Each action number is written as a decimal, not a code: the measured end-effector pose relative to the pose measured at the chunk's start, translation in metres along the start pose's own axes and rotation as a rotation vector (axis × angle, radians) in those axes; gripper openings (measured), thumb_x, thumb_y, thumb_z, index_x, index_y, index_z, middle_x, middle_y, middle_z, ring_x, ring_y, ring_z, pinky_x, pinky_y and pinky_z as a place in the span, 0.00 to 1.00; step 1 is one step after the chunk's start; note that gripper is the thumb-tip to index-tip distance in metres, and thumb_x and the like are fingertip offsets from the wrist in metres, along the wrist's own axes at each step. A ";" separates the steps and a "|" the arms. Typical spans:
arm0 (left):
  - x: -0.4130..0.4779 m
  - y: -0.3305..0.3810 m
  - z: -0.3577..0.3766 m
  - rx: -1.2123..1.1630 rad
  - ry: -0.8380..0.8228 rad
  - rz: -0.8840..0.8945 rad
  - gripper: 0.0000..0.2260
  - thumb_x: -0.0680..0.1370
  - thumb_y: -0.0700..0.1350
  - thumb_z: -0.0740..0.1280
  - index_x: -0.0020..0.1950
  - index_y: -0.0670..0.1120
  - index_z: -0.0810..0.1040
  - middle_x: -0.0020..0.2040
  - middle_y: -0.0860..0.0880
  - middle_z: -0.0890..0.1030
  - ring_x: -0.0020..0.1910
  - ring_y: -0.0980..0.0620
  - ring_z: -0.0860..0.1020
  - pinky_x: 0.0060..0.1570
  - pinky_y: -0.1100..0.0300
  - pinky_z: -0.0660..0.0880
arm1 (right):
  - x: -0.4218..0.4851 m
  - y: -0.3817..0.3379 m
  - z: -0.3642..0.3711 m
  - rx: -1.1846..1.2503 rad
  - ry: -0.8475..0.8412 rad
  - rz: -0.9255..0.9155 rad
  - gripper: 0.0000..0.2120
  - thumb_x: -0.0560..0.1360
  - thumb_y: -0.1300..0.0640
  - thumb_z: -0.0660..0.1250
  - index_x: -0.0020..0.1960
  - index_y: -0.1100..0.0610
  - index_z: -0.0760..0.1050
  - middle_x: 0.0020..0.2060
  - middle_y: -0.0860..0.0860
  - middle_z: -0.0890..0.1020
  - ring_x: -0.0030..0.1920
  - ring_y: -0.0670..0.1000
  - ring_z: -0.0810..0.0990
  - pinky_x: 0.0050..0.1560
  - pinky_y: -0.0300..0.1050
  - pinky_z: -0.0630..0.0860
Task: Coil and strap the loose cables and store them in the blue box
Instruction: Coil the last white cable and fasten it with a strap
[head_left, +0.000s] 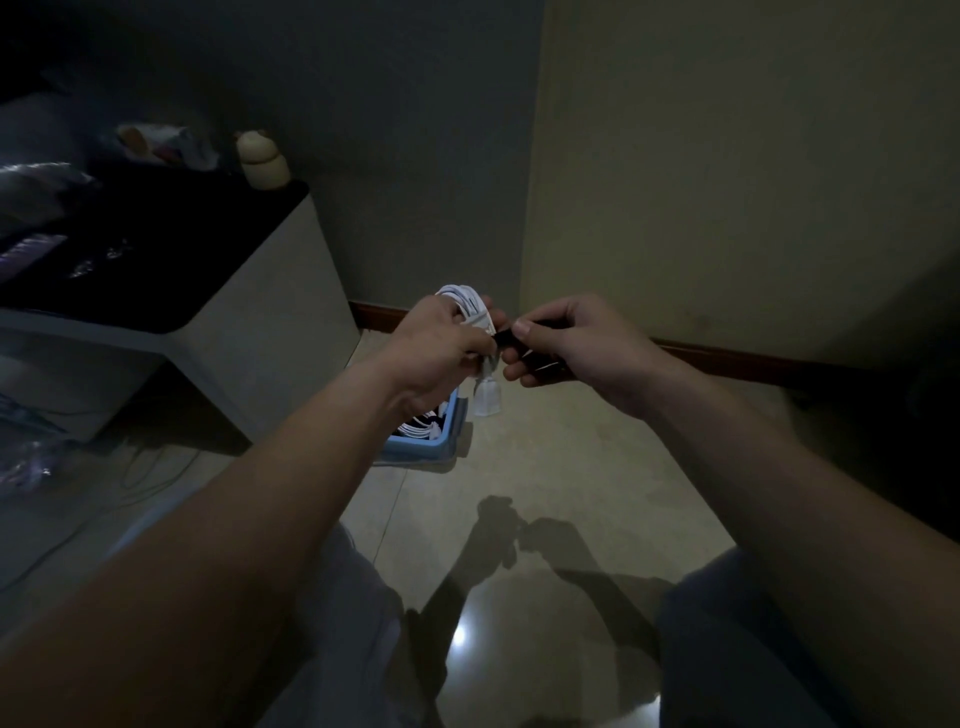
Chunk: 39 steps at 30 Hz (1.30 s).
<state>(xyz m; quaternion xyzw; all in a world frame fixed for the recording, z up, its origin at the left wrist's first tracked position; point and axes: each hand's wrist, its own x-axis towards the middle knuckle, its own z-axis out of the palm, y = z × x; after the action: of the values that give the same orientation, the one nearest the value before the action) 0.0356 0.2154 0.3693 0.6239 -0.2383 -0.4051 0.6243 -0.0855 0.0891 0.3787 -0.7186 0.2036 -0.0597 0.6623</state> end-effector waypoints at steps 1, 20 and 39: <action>0.000 0.000 0.000 0.010 0.001 -0.006 0.17 0.75 0.22 0.58 0.48 0.45 0.73 0.45 0.45 0.76 0.43 0.52 0.78 0.44 0.57 0.73 | 0.000 0.000 0.001 -0.004 0.007 -0.001 0.09 0.82 0.61 0.64 0.49 0.61 0.82 0.37 0.54 0.85 0.39 0.50 0.85 0.43 0.44 0.83; 0.000 -0.001 0.004 0.027 0.049 -0.053 0.17 0.79 0.24 0.55 0.68 0.30 0.70 0.67 0.36 0.76 0.65 0.39 0.76 0.69 0.43 0.71 | -0.004 0.003 0.010 -0.040 0.058 -0.027 0.10 0.82 0.62 0.63 0.51 0.60 0.83 0.49 0.65 0.84 0.46 0.53 0.84 0.53 0.51 0.82; -0.001 0.003 0.008 -0.073 0.112 -0.096 0.24 0.70 0.22 0.49 0.26 0.42 0.75 0.34 0.42 0.78 0.37 0.45 0.77 0.41 0.51 0.70 | 0.000 0.005 0.031 -0.534 0.224 -0.208 0.27 0.82 0.45 0.53 0.49 0.65 0.82 0.37 0.63 0.82 0.40 0.63 0.79 0.43 0.61 0.76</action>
<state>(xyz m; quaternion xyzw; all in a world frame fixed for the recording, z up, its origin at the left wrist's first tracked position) 0.0290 0.2108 0.3734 0.6328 -0.1581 -0.4076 0.6391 -0.0757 0.1172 0.3700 -0.8731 0.2090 -0.1505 0.4139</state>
